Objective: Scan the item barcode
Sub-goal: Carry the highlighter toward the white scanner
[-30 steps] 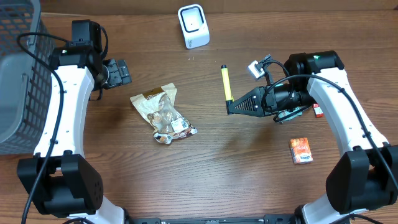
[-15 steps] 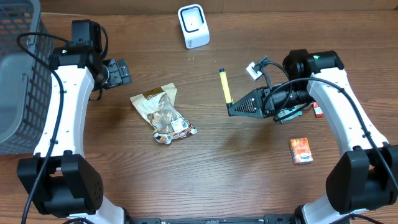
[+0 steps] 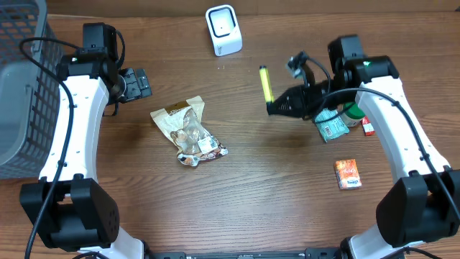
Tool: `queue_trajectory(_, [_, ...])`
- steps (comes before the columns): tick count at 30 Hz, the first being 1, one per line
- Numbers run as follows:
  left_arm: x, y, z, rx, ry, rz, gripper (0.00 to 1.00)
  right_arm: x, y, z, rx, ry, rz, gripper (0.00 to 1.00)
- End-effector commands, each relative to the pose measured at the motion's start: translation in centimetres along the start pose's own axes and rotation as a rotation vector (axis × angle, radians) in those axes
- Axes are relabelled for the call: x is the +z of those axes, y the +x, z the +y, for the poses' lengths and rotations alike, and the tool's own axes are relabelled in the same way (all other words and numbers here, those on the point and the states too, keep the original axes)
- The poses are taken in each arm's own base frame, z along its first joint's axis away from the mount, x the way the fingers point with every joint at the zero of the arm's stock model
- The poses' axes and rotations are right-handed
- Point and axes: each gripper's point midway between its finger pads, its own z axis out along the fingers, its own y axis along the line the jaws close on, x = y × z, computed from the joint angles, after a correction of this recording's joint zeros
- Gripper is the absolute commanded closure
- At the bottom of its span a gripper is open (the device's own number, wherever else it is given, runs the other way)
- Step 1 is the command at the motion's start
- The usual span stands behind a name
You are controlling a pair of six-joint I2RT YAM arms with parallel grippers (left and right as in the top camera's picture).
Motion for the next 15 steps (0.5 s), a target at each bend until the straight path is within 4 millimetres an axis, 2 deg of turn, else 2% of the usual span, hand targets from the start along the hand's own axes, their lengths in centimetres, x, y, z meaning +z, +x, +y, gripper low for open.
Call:
queue_trajectory(1, [-1.0, -0.5, -0.3, 0.027, 0.007, -0.031, 0.0, -1.9, -4.2, 0.5, 0.06, 0.213, -0.096, 0.96])
queue_trajectory(3, [-1.0, -0.5, -0.3, 0.027, 0.006, -0.031, 0.0, -2.8, -6.2, 1.0, 0.035, 0.311, -0.139, 0.97])
queue_trajectory(8, [-1.0, -0.5, -0.3, 0.027, 0.006, -0.031, 0.0, -4.6, -11.1, 4.3, -0.1, 0.439, -0.249, 0.97])
queue_trajectory(10, [-1.0, -0.5, -0.3, 0.027, 0.006, -0.031, 0.0, -5.6, -14.4, 4.5, -0.184, 0.557, -0.366, 0.97])
queue_trajectory(11, [-1.0, -0.5, -0.3, 0.027, 0.006, -0.031, 0.0, -5.8, -15.4, 4.5, -0.224, 0.595, -0.402, 0.96])
queue_trajectory(15, [-1.0, -0.5, -0.3, 0.027, 0.007, -0.031, 0.0, -5.3, -18.1, 4.3, -0.32, 0.691, -0.475, 0.96])
